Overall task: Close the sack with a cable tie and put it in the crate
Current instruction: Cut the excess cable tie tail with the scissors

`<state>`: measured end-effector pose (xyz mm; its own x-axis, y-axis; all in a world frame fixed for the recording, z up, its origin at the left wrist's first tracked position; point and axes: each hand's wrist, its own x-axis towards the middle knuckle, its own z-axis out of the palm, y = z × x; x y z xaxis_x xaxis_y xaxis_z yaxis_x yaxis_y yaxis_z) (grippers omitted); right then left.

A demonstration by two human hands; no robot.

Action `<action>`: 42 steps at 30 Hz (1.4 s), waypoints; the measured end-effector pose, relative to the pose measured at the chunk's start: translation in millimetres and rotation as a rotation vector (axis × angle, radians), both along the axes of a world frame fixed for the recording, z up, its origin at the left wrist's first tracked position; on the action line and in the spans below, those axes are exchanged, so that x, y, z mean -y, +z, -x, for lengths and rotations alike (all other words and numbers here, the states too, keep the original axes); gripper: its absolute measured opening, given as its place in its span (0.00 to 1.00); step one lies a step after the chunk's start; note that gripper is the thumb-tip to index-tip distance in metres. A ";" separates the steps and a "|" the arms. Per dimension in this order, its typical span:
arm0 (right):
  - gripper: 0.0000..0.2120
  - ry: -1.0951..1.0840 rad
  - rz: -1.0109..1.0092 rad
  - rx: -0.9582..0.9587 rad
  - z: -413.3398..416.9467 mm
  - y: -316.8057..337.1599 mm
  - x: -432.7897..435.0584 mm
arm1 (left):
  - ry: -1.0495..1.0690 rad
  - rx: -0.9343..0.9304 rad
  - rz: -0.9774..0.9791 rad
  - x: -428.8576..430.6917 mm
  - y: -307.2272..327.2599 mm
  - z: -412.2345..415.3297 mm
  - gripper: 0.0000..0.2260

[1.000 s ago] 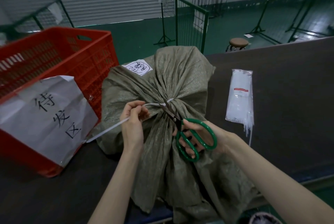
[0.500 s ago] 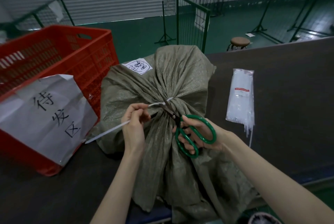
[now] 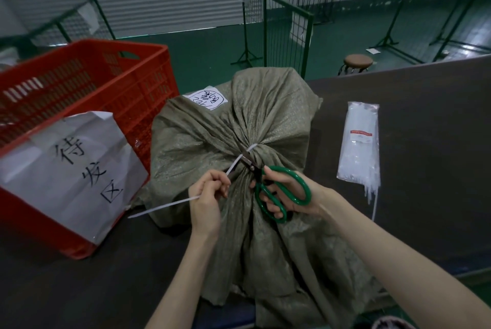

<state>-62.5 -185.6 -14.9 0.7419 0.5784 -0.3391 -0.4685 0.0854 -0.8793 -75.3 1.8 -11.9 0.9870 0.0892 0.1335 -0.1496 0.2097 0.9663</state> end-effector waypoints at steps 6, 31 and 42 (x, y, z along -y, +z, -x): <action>0.23 0.003 0.032 -0.013 -4.2 -1.4 4.3 | -0.011 -0.017 0.001 3.4 -1.1 1.7 0.06; 0.18 -0.382 -0.154 0.265 6.3 -8.7 25.4 | -0.056 -0.018 -0.077 9.4 -0.1 15.7 0.12; 0.18 -1.070 0.495 0.166 13.3 -33.9 142.5 | -0.312 0.034 -0.047 68.9 3.6 24.6 0.12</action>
